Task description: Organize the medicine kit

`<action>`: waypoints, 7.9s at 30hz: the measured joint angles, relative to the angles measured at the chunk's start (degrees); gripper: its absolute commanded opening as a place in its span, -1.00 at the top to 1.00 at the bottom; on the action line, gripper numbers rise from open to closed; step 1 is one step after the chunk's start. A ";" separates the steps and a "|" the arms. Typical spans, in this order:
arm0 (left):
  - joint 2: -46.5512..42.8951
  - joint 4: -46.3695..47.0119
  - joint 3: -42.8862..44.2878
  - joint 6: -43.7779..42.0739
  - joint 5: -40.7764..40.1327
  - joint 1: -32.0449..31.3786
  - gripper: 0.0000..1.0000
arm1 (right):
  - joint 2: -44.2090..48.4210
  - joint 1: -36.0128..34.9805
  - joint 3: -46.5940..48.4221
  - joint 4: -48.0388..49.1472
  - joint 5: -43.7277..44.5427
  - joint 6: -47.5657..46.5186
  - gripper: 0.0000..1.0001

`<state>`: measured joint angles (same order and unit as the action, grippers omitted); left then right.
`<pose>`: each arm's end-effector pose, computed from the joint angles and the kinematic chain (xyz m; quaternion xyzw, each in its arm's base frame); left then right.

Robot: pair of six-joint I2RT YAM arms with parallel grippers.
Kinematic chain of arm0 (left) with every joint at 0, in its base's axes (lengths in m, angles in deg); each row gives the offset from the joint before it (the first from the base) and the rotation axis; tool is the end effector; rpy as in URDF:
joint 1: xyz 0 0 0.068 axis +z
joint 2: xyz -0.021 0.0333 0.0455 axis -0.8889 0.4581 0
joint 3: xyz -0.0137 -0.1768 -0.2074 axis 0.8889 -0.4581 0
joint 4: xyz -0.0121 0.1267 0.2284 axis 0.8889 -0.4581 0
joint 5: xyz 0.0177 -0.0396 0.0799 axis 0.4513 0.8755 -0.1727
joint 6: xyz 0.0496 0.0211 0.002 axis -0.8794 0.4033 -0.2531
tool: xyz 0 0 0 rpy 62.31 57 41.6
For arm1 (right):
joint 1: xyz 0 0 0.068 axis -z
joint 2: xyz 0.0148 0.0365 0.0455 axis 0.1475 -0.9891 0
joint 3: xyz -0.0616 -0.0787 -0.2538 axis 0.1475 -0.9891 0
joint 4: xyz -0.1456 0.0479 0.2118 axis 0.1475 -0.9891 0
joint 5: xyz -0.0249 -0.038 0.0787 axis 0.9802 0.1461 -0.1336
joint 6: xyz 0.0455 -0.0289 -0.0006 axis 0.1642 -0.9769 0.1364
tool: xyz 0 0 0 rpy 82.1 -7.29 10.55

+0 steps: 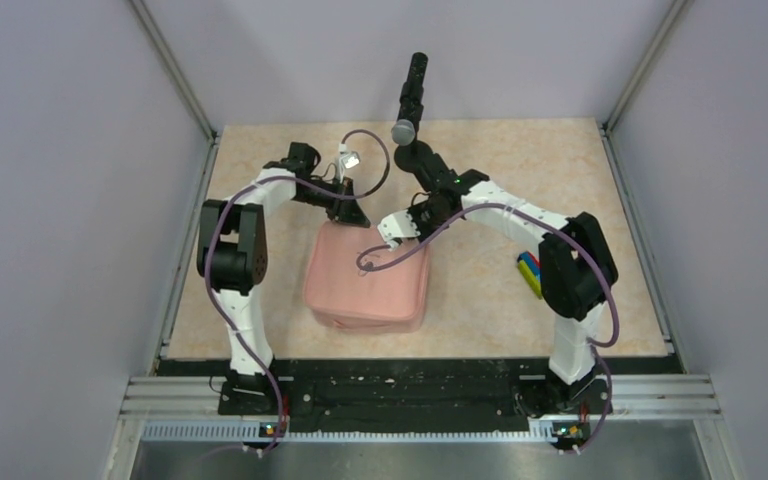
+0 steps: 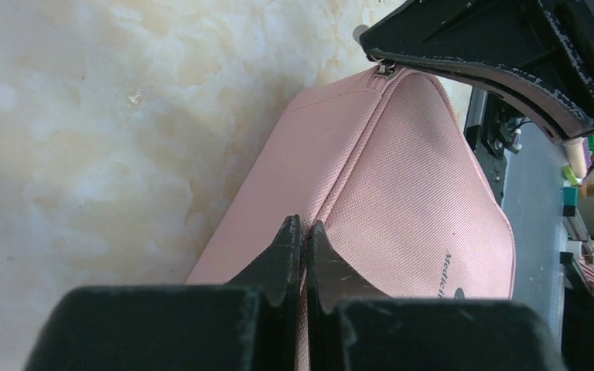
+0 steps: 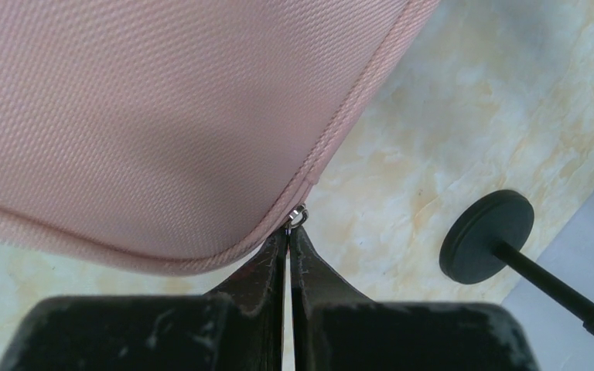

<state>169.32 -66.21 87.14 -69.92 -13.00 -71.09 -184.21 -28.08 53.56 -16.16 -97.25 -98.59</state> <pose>0.4074 -0.0916 0.1883 0.3008 0.7917 -0.4876 0.2120 0.3218 0.2503 0.2294 -0.8520 0.4578 0.0309 0.2520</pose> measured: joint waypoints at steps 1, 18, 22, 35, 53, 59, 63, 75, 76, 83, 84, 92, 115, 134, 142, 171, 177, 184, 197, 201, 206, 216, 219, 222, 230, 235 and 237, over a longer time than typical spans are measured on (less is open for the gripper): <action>0.15 -0.50 0.31 -0.02 0.07 0.00 1.00 | 0.83 0.26 -1.07 0.00 -0.15 -0.66 1.00; -0.55 12.15 -8.83 12.76 -9.55 4.92 0.51 | 13.09 1.60 -14.91 -10.99 -3.43 6.36 1.00; -3.30 16.85 -11.80 20.52 -10.14 5.70 0.12 | 13.40 1.88 -15.50 -9.68 -3.76 12.81 1.00; -11.34 16.57 -11.67 24.72 -7.76 6.86 0.13 | 14.58 8.74 -18.60 -9.33 -16.37 13.64 1.00; -12.94 2.47 -8.04 11.47 -3.91 1.81 -0.12 | 14.36 9.84 -20.85 -6.88 -21.75 12.57 1.00; -7.56 10.54 -5.35 14.82 -3.17 -4.37 -0.13 | 12.24 9.29 -15.63 -4.46 -15.21 12.52 1.00; -7.02 17.44 -9.73 19.80 -3.26 -5.84 -0.14 | 8.41 7.87 -10.05 -2.62 -9.77 12.04 1.00; -7.15 29.29 -17.64 26.03 -4.98 -7.91 0.49 | 2.58 2.80 -2.47 -3.78 -2.58 11.19 1.00; -7.15 29.29 -17.64 25.88 -5.07 -7.98 0.60 | 2.19 2.69 -2.01 -4.04 -2.40 11.17 1.00; -8.28 24.98 -16.92 20.57 -4.37 -8.41 1.00 | 1.99 2.58 -1.66 -3.69 -1.81 8.98 1.00; -8.52 24.59 -16.92 19.93 -4.55 -8.35 1.00 | 2.10 2.60 -1.81 -3.69 -1.86 8.44 1.00; -11.02 22.45 -18.05 19.91 -8.37 -5.97 1.00 | 9.94 3.15 -11.72 -3.39 -2.64 2.73 1.00; -13.60 23.74 -21.90 29.55 -9.53 2.32 0.28 | 14.60 11.34 -19.37 -9.46 -18.95 13.64 0.22; -13.99 -5.22 -11.30 7.91 -9.25 3.67 0.27 | 9.01 12.57 -19.04 -10.19 -31.71 5.18 1.00; -14.97 -1.42 -11.32 11.28 -8.81 3.50 0.08 | 9.03 13.05 -16.92 -11.37 -29.55 7.52 1.00; -6.54 34.14 -18.32 36.33 1.90 -6.97 -0.18 | 6.40 9.66 -9.25 -2.03 -14.36 9.14 1.00; -5.55 33.68 -18.32 35.80 1.77 -7.19 -0.18 | 3.74 5.75 -7.34 4.20 -13.14 9.46 1.00; -5.57 32.41 -19.15 33.03 -0.50 -7.69 0.11 | 0.31 2.27 -4.50 6.60 -12.83 10.95 1.00; -7.15 30.05 -18.23 27.06 -2.08 -7.28 1.00 | -0.11 1.68 -4.26 6.82 -10.88 9.49 1.00; -7.58 30.53 -19.19 30.18 -2.38 -6.16 1.00 | 1.81 1.11 -6.38 8.00 -9.70 8.66 1.00; -8.72 31.98 -21.92 36.81 -1.97 -1.60 1.00 | 5.77 0.04 -10.19 9.03 -8.92 9.27 1.00; -10.91 41.77 -26.23 52.30 -8.55 4.96 1.00 | 8.94 -0.79 -11.45 4.00 -8.79 15.87 1.00; -12.52 44.17 -28.65 57.40 -11.50 5.27 1.00 | 9.73 -0.79 -12.39 3.45 -8.46 16.74 1.00; -14.27 43.41 -29.68 60.46 -14.88 6.71 1.00 | 11.06 -0.76 -13.27 2.36 -7.52 17.62 1.00; -17.59 39.28 -29.88 63.04 -22.51 9.27 0.16 | 12.85 -0.72 -13.64 1.68 -6.36 19.15 1.00; -20.98 41.68 -31.04 61.09 -25.64 11.41 -0.14 | 13.77 0.04 -15.41 -0.90 -7.04 19.56 1.00; -21.94 42.51 -30.49 55.98 -23.61 12.59 -0.22 | 13.64 0.42 -15.65 -1.01 -7.23 19.15 1.00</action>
<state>147.38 -23.69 56.64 -13.94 -36.61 -58.50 -170.57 -27.66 37.91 -17.17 -104.48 -79.44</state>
